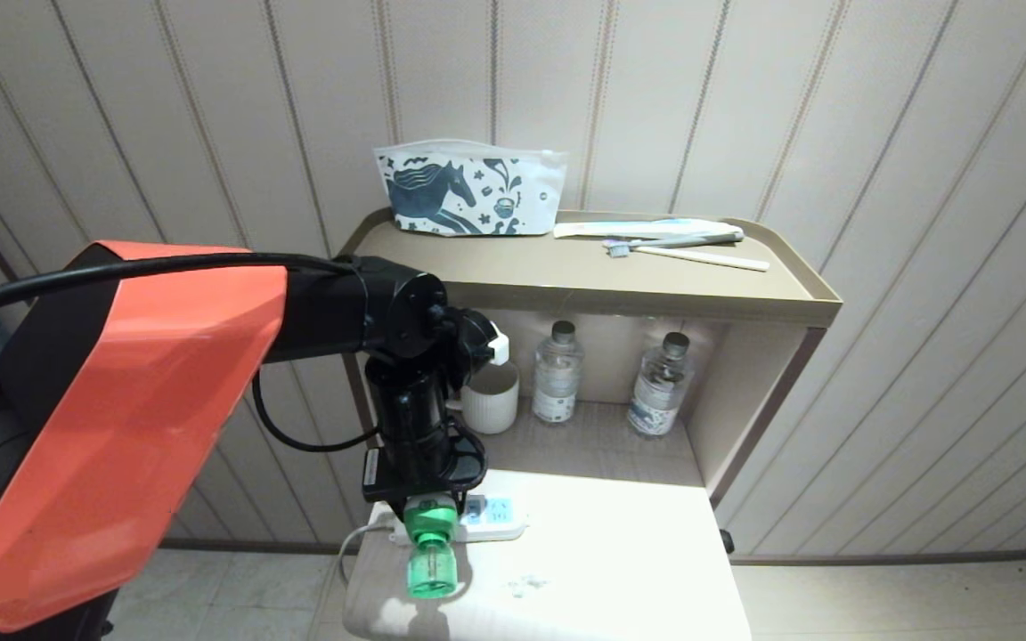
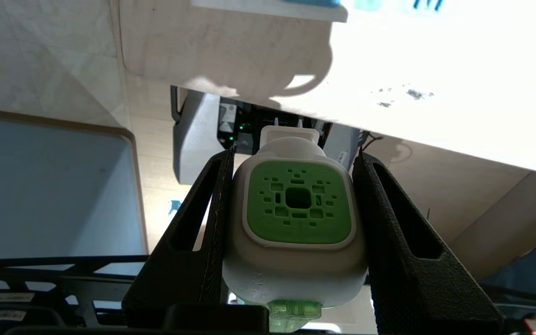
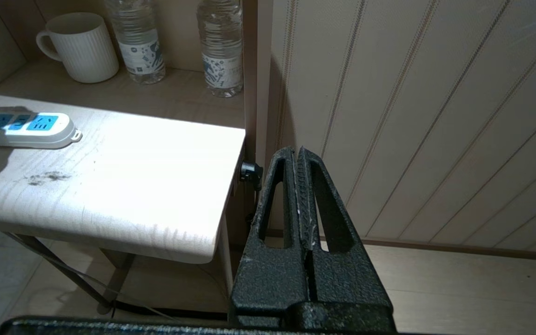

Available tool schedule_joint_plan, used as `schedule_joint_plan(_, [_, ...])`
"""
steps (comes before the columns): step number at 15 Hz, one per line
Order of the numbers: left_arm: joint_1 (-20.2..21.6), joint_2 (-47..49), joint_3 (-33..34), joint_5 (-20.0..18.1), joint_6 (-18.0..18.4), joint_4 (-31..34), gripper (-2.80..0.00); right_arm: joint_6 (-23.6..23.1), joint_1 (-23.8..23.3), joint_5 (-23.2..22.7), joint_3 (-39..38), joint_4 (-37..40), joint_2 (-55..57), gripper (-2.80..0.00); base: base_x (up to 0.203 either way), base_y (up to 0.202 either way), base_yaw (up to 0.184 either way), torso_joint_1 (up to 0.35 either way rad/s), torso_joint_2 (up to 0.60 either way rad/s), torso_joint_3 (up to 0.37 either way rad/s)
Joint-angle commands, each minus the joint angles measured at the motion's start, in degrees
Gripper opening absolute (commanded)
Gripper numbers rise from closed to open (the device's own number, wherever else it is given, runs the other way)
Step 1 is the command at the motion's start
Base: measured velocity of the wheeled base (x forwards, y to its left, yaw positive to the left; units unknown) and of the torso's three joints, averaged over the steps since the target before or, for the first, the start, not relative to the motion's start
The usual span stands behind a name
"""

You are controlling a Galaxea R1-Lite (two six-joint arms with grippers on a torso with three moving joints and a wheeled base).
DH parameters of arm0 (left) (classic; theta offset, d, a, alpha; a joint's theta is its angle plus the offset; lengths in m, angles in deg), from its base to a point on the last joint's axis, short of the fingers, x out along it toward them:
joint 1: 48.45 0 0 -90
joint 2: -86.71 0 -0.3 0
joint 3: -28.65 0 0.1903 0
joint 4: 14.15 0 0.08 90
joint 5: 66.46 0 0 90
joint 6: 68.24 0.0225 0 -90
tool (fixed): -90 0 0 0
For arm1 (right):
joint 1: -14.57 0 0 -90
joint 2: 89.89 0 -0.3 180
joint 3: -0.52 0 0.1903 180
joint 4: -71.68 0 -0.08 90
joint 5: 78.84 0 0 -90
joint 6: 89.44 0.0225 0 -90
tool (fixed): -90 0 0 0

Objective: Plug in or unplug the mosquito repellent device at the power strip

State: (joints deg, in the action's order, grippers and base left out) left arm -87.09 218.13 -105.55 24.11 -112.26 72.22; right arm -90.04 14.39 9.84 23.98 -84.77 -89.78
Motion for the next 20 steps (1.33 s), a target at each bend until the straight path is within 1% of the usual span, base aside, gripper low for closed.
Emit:
schedule_joint_plan(1, [0.76, 0.59, -0.08, 0.13, -0.27, -0.86, -2.80, -0.02, 0.01, 0.00, -0.01, -0.01, -0.02, -2.80, 0.000, 0.000, 0.000, 0.000, 0.00, 0.000])
schedule_joint_plan(2, [1.07, 0.83, -0.08, 0.27, -0.28, -1.67, -2.80, -0.02, 0.01, 0.00, -0.01, -0.01, -0.02, -2.80, 0.000, 0.000, 0.000, 0.000, 0.00, 0.000])
schedule_joint_plan(6, [1.55, 2.18, -0.34, 3.03, -0.28, -5.26, -2.80, -0.02, 0.01, 0.00, -0.01, -0.01, -0.02, -2.80, 0.000, 0.000, 0.000, 0.000, 0.00, 0.000])
schedule_joint_plan(8, [1.55, 2.87, -0.34, 4.14, -0.84, -7.32, -2.80, -0.02, 0.01, -0.06, -0.01, -0.01, 0.05, -2.80, 0.000, 0.000, 0.000, 0.000, 0.00, 0.000])
schedule_joint_plan(16, [1.55, 5.22, -0.61, 3.91, -0.89, -8.20, -2.80, -0.02, 0.01, 0.00, -0.01, -0.01, 0.07, -2.80, 0.000, 0.000, 0.000, 0.000, 0.00, 0.000])
schedule_joint_plan(20, [1.55, 5.87, -0.70, 4.00, -0.98, -10.10, -2.80, -0.02, 0.01, 0.00, -0.01, -0.01, -0.02, -2.80, 0.000, 0.000, 0.000, 0.000, 0.00, 0.000])
